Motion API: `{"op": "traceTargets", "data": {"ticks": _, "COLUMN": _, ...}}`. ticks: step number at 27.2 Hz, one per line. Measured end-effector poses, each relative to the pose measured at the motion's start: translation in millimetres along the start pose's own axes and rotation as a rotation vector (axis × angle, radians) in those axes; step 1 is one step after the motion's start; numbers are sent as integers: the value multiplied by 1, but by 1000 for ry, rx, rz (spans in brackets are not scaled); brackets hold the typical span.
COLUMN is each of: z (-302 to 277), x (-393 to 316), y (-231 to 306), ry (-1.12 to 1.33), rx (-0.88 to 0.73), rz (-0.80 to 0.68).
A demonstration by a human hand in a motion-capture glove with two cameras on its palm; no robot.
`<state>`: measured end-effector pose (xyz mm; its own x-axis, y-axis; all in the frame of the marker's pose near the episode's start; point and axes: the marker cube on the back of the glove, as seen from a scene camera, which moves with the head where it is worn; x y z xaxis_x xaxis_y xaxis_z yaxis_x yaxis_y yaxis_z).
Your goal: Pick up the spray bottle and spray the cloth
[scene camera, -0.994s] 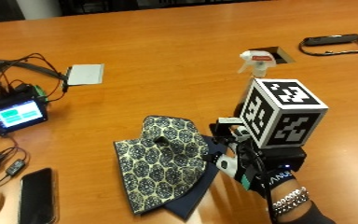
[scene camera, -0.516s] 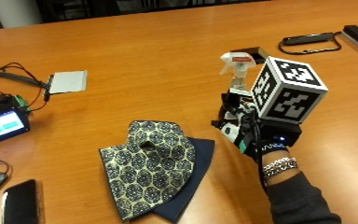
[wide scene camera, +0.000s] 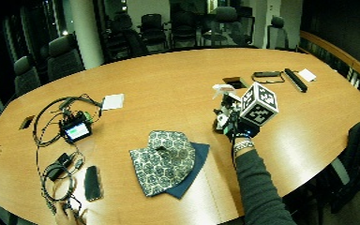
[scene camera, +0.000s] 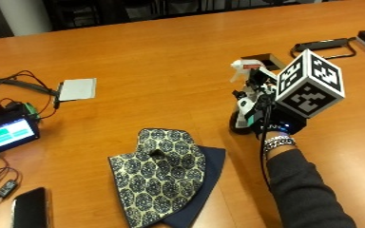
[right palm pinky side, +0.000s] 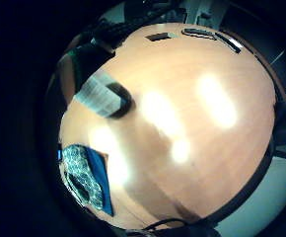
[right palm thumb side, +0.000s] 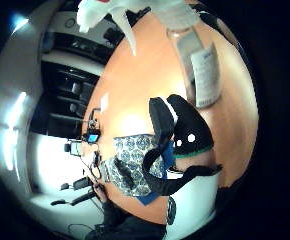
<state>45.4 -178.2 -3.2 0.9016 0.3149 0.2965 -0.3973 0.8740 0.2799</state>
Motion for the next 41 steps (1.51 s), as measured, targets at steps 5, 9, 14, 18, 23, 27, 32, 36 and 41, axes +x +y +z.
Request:
{"op": "traceTargets", "data": {"ticks": 5, "z": 7, "x": 12, "y": -11, "ry": -158, "rx": 64, "rz": 45}}
{"op": "traceTargets", "data": {"ticks": 9, "z": 10, "x": 20, "y": -20, "ry": -333, "rx": 76, "rz": 91}}
{"op": "traceTargets", "data": {"ticks": 14, "z": 13, "x": 28, "y": -26, "ry": -480, "rx": 104, "rz": 130}}
{"op": "traceTargets", "data": {"ticks": 18, "z": 17, "x": 33, "y": -29, "ry": -558, "rx": 123, "rz": 141}}
{"op": "traceTargets", "data": {"ticks": 23, "z": 22, "x": 26, "y": -37, "ry": -637, "rx": 196, "rz": 82}}
{"op": "traceTargets", "data": {"ticks": 27, "z": 23, "x": 25, "y": -44, "ry": -639, "rx": 293, "rz": -11}}
{"op": "traceTargets", "data": {"ticks": 32, "z": 20, "x": 21, "y": -41, "ry": -583, "rx": 445, "rz": -101}}
{"op": "traceTargets", "data": {"ticks": 36, "z": 23, "x": 19, "y": -37, "ry": -553, "rx": 489, "rz": -151}}
{"op": "traceTargets", "data": {"ticks": 41, "z": 32, "x": 17, "y": -42, "ry": -569, "rx": 432, "rz": -154}}
